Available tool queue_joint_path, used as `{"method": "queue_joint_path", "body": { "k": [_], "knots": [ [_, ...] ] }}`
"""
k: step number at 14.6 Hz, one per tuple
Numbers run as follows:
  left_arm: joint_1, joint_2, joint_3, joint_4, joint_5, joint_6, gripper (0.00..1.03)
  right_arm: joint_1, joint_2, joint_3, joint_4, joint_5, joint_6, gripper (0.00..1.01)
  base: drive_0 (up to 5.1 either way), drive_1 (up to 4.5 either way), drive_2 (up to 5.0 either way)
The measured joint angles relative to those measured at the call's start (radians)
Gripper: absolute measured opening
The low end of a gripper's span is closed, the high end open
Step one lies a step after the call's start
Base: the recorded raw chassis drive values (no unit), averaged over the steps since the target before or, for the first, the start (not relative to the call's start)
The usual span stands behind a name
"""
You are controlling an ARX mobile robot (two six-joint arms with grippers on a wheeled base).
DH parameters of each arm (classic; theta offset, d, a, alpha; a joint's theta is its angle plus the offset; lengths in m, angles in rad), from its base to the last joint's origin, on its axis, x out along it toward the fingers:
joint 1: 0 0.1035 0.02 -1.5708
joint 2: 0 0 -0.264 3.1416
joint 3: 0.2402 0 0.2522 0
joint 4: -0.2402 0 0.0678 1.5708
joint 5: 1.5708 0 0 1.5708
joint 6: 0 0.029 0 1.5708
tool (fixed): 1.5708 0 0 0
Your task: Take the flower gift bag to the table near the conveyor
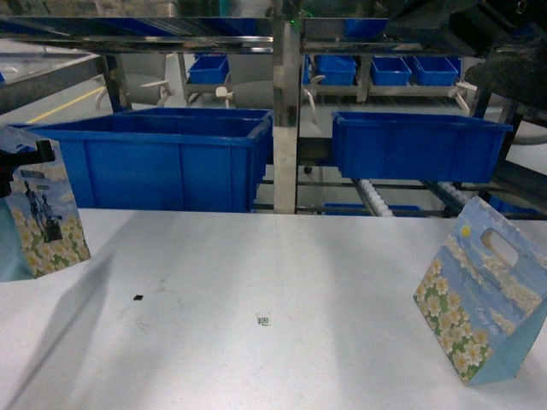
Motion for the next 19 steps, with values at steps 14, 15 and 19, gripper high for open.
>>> {"method": "queue_joint_path", "body": {
  "k": [14, 15, 19],
  "knots": [
    [0.022, 0.125, 0.056, 0.092, 0.065, 0.037, 0.02, 0.0, 0.0, 0.0, 0.001, 0.0, 0.0, 0.98, 0.0, 0.0, 0.0],
    [0.021, 0.125, 0.056, 0.092, 0.069, 0.037, 0.02, 0.0, 0.0, 0.0, 0.0, 0.0, 0.0, 0.98, 0.0, 0.0, 0.0],
    [0.019, 0.125, 0.056, 0.092, 0.067, 0.038, 0.02, 0.0, 0.0, 0.0, 0.0, 0.0, 0.0, 0.98, 0.0, 0.0, 0.0]
  ]
}}
